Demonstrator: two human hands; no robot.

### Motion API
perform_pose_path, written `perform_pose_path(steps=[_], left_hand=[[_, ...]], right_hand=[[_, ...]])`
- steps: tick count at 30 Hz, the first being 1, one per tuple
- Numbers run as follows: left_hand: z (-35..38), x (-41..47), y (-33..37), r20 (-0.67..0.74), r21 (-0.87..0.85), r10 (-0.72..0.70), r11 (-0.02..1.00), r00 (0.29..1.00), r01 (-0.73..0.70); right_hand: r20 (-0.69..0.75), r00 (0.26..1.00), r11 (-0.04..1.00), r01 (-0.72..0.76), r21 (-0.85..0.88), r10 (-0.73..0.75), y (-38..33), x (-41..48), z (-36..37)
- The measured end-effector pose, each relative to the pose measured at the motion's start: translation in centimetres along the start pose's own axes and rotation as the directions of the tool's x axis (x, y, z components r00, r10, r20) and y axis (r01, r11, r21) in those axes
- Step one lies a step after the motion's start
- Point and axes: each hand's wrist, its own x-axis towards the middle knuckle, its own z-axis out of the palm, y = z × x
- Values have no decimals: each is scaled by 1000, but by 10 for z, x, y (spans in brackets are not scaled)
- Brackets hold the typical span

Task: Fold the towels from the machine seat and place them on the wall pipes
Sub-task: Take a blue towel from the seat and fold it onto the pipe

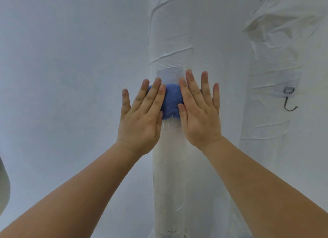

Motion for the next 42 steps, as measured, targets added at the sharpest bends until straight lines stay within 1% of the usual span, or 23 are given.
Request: perform_pose_path(steps=[2, 5, 8, 11, 16, 20, 23, 28, 31, 37, 39, 42], left_hand=[[5, 3, 0, 31, -24, -28, 999, 999, 29], [14, 7, -8, 22, -31, -5, 999, 1000, 6], [21, 7, -13, 4, -58, 22, 998, 1000, -22], [23, 6, -13, 18, -78, 14, 997, 1000, -13], [14, 5, -9, 92, -53, -16, 998, 996, 21], [1, 6, -7, 162, 24, -35, 999, 986, 31], [-8, 5, -1, 186, 61, -69, 996, 980, 59], [-23, 6, 13, 208, 63, -174, 984, 962, 165], [-29, 6, 20, 217, 68, -209, 978, 954, 199], [-40, -7, 27, 194, 14, -271, 962, 943, 274], [-42, -14, 25, 188, -21, -272, 959, 944, 281], [-42, -23, 15, 164, -83, -232, 965, 959, 248]], right_hand=[[0, 1000, 999, 1, 52, -1, 4, 1, 4], [7, 1000, 994, 25, 108, -25, 12, 4, 8], [12, 999, 992, 40, 122, -42, 16, 5, 11], [31, 999, 992, 31, 121, -35, 16, 4, 11], [107, 994, 998, -5, 68, -3, 14, 1, 3], [182, 983, 999, -16, -46, 25, 10, 1, -8], [203, 978, 992, -23, -124, 48, 5, 0, -19], [171, 982, 986, -54, -159, 81, -2, -3, -30], [145, 985, 985, -71, -155, 93, -1, -11, -33], [93, 989, 981, -96, -170, 113, -8, -31, -35], [86, 989, 977, -101, -189, 119, -15, -35, -36], [81, 985, 960, -127, -251, 151, -32, -36, -36]])
